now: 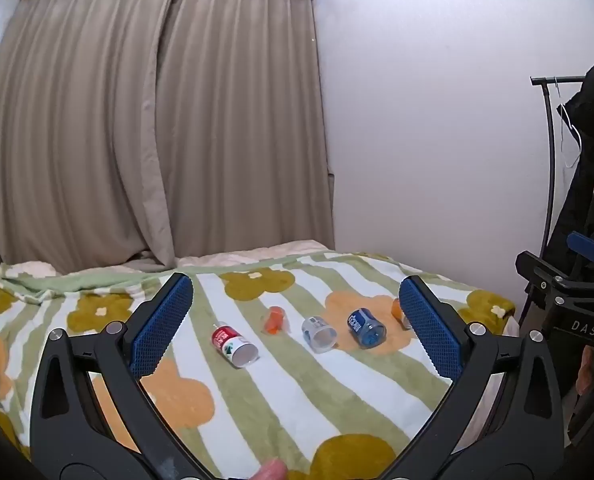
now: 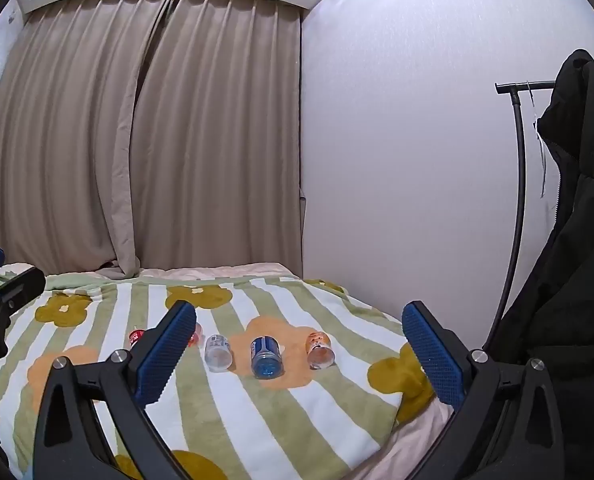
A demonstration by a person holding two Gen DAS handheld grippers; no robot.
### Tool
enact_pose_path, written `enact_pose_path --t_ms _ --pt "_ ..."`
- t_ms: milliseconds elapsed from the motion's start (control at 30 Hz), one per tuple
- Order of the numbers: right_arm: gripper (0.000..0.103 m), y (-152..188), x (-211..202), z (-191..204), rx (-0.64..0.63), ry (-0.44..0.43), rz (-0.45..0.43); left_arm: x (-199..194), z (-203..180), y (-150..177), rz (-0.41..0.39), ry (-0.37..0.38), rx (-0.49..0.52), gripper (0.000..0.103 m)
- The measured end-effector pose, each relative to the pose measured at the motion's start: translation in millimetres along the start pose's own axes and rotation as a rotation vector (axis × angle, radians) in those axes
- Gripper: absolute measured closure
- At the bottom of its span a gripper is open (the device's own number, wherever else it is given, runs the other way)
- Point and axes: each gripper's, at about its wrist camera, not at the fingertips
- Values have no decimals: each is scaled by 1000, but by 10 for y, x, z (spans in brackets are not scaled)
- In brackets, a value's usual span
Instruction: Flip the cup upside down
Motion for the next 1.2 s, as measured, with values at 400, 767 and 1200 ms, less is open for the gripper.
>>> enact_pose_path --t_ms 400,767,1200 --pt "0 -43 -78 -49 17 9 6 30 -8 28 -3 4 -14 0" --pt "0 -22 -45 -20 17 12 18 -4 21 -17 -3 -2 -19 0" --pt "0 -11 -45 3 24 -1 10 -25 40 10 -4 -19 -30 0"
Point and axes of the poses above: each gripper's, at about its wrist camera, not at the fingertips, and x roughly the way its jaws point, z to its left, y to its underside, and after that the axes turned 15 degrees about y, right-handed
